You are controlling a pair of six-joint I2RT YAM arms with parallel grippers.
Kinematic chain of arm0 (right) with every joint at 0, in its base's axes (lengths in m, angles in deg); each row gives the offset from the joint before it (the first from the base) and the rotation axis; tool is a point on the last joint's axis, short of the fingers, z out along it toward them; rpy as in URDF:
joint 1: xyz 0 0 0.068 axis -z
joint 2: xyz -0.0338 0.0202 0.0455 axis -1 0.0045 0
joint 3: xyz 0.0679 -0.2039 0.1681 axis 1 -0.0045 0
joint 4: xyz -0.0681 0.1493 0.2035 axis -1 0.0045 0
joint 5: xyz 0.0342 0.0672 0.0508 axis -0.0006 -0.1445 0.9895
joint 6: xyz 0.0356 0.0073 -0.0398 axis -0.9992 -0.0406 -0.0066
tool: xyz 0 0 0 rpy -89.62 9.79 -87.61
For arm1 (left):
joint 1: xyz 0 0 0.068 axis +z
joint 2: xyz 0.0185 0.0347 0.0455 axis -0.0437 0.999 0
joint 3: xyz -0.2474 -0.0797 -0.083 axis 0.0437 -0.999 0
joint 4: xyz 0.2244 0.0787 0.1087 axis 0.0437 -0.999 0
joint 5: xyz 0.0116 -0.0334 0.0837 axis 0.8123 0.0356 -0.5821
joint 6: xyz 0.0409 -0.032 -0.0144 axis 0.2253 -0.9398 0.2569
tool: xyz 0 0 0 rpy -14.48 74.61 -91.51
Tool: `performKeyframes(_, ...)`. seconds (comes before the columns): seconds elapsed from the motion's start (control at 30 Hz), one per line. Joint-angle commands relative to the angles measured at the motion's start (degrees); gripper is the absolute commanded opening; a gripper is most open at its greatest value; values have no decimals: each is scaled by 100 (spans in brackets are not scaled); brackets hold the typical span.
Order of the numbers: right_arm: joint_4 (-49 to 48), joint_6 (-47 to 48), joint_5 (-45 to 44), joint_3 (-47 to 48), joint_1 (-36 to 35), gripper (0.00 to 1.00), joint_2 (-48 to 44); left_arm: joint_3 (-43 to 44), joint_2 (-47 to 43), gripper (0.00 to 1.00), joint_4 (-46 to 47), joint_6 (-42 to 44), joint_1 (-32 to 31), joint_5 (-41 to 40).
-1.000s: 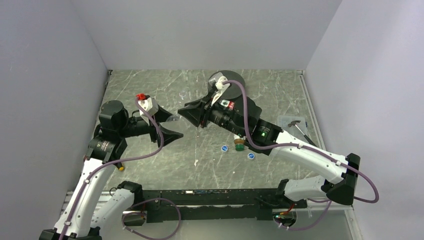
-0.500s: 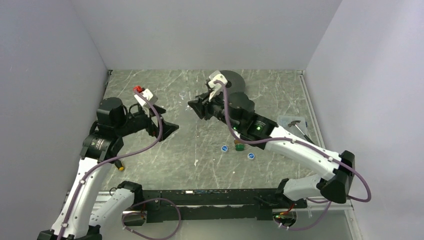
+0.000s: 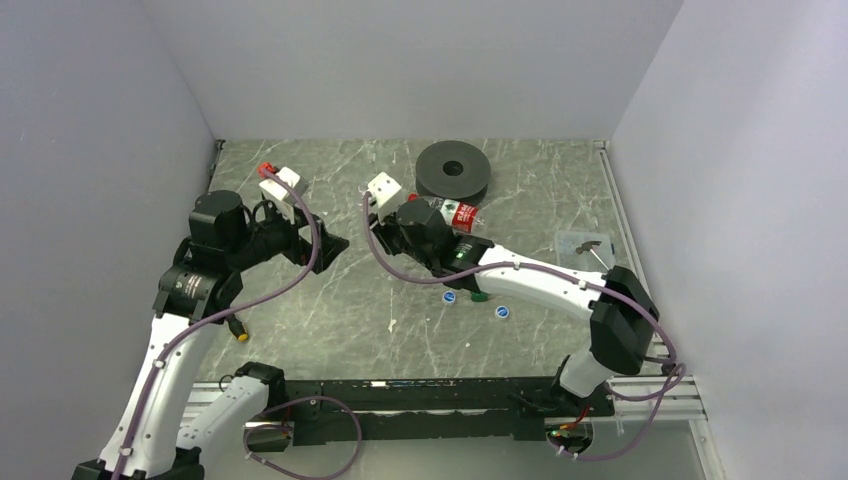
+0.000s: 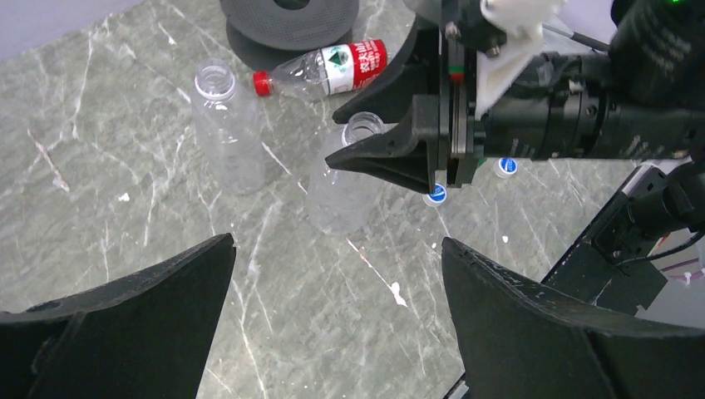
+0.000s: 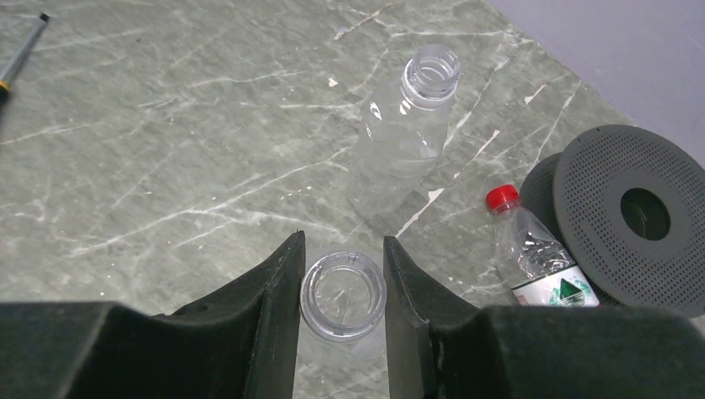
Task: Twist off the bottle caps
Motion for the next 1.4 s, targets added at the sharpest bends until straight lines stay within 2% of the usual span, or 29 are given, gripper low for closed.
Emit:
performKeyframes(0.0,-590,244,-446,-34,-116,0,157,351,166,100,-229,-269,-4,-322)
performKeyframes(0.3,-893,-98,-436,-178,-104,2,488,358,181,100,-184,-205,-4,-542)
performKeyframes(0.47,-891,-255,-415,-238,-95,7,606,299,103,100,-77,-157,-4,-575)
performKeyframes(0.5,-888,-258,-421,-251,-91,11,618,287,93,100,-57,-157,-4,-560)
performKeyframes(0.57,-884,-259,-415,-284,-82,25,615,273,75,99,-22,-172,-4,-515)
performKeyframes(0.67,-879,-449,-419,-315,-74,56,551,250,70,99,23,-179,-4,-473)
performKeyframes(0.7,-864,-460,-442,-310,-73,64,521,247,74,99,28,-178,-4,-465)
performKeyframes(0.83,-789,-450,-463,-258,-73,84,389,214,59,100,98,-183,-4,-434)
performKeyframes(1.17,-627,-409,-470,-109,-64,99,86,192,48,99,170,-215,-4,-335)
performKeyframes(1.37,-519,-428,-278,-53,-64,100,-126,208,46,99,168,-200,-4,-316)
